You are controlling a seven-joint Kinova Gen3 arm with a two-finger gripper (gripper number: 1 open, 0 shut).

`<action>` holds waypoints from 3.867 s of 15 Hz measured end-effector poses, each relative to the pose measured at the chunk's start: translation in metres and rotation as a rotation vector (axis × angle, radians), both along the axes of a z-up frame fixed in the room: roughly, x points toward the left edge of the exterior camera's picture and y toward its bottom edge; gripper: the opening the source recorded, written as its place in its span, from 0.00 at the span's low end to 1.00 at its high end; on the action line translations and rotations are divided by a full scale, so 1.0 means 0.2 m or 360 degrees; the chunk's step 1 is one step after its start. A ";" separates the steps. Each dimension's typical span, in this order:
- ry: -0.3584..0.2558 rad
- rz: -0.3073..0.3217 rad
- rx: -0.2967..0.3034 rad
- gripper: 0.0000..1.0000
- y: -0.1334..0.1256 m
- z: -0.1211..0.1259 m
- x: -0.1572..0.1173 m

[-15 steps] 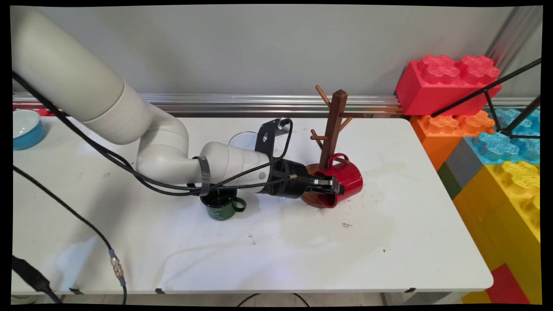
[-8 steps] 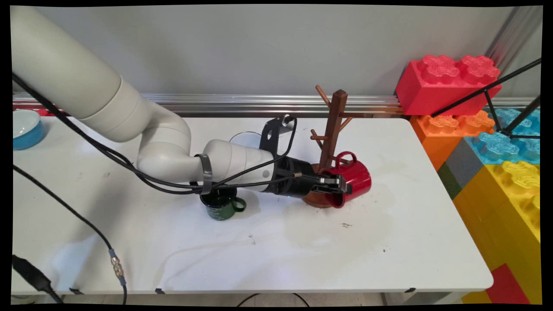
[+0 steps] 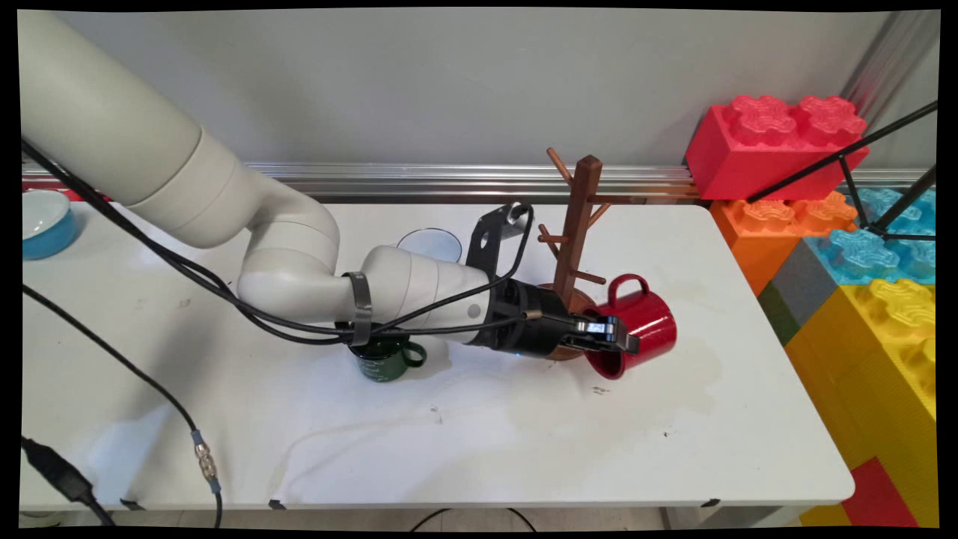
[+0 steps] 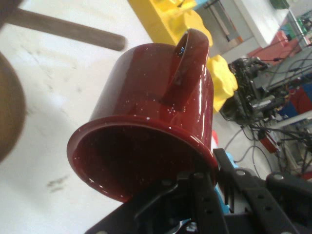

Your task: Place the picked object on the table

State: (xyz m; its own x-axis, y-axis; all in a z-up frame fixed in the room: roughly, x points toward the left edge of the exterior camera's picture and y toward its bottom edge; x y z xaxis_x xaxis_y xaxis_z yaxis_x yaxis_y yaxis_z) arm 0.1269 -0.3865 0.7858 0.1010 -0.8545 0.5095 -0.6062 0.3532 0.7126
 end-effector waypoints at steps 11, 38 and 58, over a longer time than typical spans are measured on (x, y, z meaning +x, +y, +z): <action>-0.0009 -0.0098 0.0034 0.00 0.12 0.14 0.04; -0.0529 -0.0034 0.0089 0.00 0.21 0.74 0.30; -0.1232 -0.0074 0.0322 0.00 0.17 0.96 0.15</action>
State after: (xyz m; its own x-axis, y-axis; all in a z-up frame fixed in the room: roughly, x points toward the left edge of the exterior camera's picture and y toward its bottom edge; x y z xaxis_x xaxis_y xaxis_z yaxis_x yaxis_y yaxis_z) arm 0.1575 -0.3534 0.9787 -0.2560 -0.9324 0.2552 -0.9425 0.2994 0.1485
